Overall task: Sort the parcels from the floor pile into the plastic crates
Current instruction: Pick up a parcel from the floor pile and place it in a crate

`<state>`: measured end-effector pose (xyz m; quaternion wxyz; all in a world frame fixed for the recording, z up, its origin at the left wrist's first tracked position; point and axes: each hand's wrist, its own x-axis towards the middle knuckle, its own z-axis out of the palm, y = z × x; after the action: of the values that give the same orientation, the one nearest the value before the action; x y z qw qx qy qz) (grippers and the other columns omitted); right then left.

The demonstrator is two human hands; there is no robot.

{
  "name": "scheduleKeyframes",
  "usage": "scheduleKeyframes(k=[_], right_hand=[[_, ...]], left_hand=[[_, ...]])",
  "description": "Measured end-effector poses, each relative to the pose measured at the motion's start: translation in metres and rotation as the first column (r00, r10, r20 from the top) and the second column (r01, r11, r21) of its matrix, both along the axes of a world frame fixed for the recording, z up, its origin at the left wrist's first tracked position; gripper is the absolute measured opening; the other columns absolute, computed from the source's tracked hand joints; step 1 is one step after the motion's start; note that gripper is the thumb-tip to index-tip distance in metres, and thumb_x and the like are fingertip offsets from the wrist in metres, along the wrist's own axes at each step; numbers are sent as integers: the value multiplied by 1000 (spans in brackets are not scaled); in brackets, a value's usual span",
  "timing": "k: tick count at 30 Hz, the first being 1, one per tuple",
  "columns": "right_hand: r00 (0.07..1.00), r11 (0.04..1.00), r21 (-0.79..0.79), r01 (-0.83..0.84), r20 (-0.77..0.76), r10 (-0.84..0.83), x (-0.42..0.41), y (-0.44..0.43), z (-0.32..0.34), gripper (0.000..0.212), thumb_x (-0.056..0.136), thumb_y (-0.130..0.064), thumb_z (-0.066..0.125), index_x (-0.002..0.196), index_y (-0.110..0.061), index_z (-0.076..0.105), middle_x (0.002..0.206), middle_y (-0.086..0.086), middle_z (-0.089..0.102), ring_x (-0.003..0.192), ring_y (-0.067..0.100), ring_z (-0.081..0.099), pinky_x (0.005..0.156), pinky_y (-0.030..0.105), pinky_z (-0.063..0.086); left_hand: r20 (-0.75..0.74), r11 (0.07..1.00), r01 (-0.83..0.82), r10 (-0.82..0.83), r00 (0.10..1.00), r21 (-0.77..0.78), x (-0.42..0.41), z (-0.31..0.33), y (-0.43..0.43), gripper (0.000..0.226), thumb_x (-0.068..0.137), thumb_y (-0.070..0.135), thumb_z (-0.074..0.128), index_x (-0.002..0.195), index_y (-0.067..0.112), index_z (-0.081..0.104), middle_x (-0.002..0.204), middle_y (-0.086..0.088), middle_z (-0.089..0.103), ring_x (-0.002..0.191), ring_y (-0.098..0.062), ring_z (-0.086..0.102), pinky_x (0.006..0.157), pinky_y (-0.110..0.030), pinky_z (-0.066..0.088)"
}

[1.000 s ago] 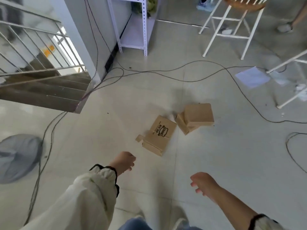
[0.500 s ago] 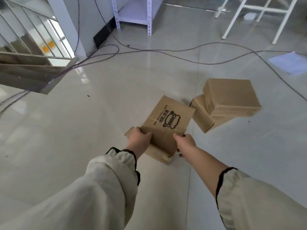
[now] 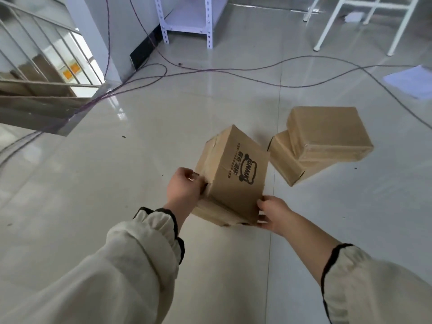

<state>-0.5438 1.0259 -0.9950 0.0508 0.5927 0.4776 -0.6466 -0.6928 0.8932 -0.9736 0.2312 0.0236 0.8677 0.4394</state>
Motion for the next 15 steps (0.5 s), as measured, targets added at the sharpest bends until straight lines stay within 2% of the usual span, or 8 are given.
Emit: scheduleKeyframes(k=[2,3,4,5,7,9,11,15], right_hand=[[996,997,73,-21,87,15,1,3,-4,35,99,-7,36,132,-9,47,121,17,56,106,34,58,89,46,52],[992,994,107,-17,127,3,0,4,-5,36,98,-6,34,132,-8,48,121,18,56,106,35,57,87,44,53],[988,993,121,4,153,-22,-1,5,-7,37,98,-5,32,132,-8,48,122,18,55,106,35,57,87,44,53],[985,992,126,28,167,-49,-1,7,-10,38,98,-5,31,131,-8,48,122,19,55,106,36,57,88,45,53],[982,991,113,68,166,-86,-1,7,-10,36,98,-5,31,128,-8,50,121,19,56,106,36,58,81,45,55],[985,992,93,83,145,-96,0,5,-10,33,97,-4,32,124,-6,52,120,19,57,104,36,59,62,39,55],[989,994,73,78,123,-86,1,4,-9,32,96,-5,34,122,-5,53,118,18,57,102,35,59,53,34,50],[994,996,60,68,81,-72,-3,2,-5,32,96,-7,36,123,-5,52,115,17,56,101,34,57,65,37,51]], left_hand=[[-41,990,73,-79,996,-122,-1,-4,0,69,75,44,75,131,18,45,124,-4,56,103,-21,56,79,-30,51],[-6,987,63,-65,998,-151,-1,-4,1,87,69,53,77,139,20,36,134,-6,47,118,-26,50,94,-39,47],[82,989,48,-37,996,-137,-1,-4,2,100,66,59,76,144,23,26,142,-8,38,127,-30,42,102,-44,41],[191,995,42,-24,981,-90,2,-3,3,105,66,60,75,147,23,20,146,-9,33,131,-32,38,104,-44,38],[369,998,59,-64,927,25,5,-3,3,98,74,58,71,148,17,21,146,-8,35,129,-29,40,95,-39,37],[391,993,93,-113,913,71,7,-4,0,87,78,58,66,144,12,33,140,-7,44,117,-25,46,85,-37,35],[395,991,91,-121,911,93,3,-8,-4,82,79,59,64,140,10,39,136,-6,47,103,-21,45,83,-36,33],[458,988,68,-126,880,142,-3,-10,-12,81,81,59,62,141,10,40,134,-6,49,99,-18,43,83,-36,32]])
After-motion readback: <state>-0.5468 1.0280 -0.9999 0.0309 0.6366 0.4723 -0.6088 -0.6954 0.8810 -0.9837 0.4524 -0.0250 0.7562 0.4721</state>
